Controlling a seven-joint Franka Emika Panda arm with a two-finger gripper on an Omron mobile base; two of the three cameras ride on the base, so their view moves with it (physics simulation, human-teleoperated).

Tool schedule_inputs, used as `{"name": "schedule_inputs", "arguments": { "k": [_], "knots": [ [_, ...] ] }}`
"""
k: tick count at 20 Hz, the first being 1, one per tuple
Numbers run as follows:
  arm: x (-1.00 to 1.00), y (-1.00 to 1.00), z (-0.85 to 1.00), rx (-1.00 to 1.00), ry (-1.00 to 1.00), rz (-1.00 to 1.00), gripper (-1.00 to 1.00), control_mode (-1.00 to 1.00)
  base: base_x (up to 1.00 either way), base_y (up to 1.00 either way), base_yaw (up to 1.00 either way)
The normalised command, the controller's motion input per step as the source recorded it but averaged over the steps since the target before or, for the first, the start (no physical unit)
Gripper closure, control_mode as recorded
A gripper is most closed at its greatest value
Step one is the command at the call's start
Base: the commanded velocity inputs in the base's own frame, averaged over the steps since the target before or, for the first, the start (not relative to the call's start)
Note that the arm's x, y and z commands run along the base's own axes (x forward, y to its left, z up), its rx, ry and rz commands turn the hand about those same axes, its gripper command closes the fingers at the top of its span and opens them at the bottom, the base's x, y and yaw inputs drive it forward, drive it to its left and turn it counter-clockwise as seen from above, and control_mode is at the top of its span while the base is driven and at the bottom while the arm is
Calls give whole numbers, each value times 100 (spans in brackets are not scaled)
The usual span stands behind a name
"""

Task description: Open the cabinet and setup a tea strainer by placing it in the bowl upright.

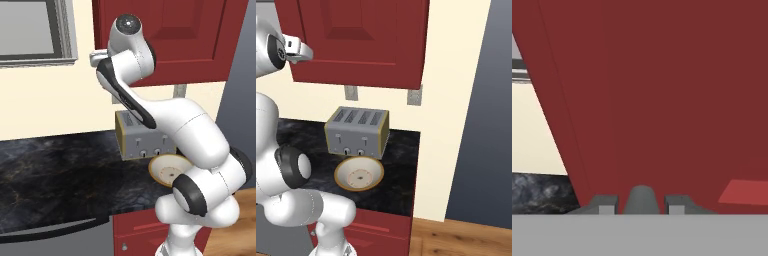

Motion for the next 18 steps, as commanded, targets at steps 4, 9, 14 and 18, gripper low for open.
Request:
{"name": "schedule_inputs", "arguments": {
  "k": [4,9,14,18],
  "knots": [
    [-11,0,0,0,0,0,100,-100,0,0,0],
    [-52,-17,0,0,0,0,100,-100,0,0,0],
    [-67,-27,0,3,0,0,100,-100,0,0,0],
    [-78,-32,1,6,-1,0,100,-100,0,0,0]
  ]
}}
